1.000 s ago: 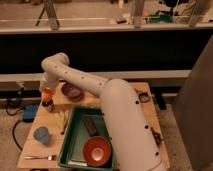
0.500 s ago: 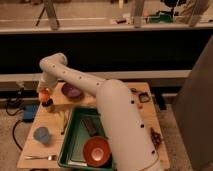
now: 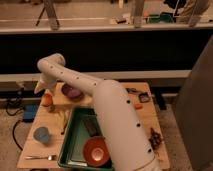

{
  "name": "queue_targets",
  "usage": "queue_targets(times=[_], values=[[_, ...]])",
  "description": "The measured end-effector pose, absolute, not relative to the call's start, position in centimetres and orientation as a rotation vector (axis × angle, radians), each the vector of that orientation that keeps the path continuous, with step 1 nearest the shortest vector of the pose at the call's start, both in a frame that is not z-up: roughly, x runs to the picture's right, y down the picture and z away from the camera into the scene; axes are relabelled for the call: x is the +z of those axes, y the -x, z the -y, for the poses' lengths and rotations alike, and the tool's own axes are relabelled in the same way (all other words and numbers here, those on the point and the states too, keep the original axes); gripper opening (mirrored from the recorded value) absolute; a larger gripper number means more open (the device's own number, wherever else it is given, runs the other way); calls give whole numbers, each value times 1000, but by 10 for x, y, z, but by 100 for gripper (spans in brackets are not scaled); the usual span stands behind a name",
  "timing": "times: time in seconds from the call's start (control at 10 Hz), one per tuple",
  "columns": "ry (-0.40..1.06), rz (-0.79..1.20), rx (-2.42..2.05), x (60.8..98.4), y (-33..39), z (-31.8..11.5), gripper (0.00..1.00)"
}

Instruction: Place apple in metal cup

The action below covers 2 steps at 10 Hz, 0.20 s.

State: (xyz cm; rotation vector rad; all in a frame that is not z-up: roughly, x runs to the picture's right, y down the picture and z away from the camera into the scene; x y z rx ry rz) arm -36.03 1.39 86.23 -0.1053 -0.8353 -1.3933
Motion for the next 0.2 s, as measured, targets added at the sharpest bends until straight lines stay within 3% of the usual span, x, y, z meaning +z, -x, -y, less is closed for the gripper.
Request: queue_targets(times=[0.2], values=[[114,827,-1384,864,357,-16,74]])
